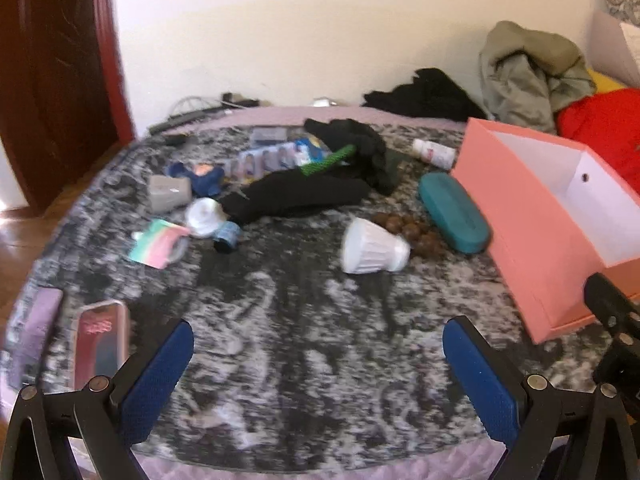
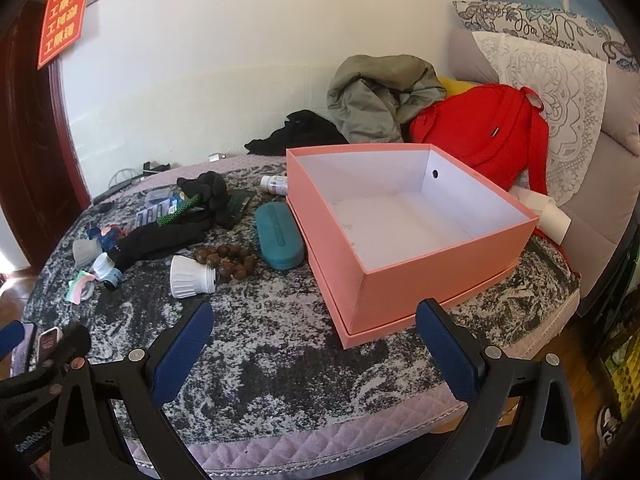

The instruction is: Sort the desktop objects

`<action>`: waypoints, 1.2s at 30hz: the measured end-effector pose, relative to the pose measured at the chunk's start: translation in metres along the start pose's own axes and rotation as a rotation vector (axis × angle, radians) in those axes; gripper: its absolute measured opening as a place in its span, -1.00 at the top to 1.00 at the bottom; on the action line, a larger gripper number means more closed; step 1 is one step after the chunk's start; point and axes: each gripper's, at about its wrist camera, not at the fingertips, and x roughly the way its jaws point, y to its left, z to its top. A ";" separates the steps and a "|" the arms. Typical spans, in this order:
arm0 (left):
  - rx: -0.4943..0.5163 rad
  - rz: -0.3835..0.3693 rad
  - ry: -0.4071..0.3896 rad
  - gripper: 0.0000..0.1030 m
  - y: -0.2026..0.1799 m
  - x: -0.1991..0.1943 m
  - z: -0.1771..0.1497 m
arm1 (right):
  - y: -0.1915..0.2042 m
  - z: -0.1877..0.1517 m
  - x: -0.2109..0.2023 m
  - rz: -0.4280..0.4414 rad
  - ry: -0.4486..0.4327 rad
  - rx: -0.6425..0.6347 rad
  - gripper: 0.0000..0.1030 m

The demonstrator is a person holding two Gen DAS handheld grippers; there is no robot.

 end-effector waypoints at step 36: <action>0.225 -0.007 0.268 -1.00 0.060 0.235 0.098 | 0.066 0.008 0.192 0.248 0.268 -0.157 -0.66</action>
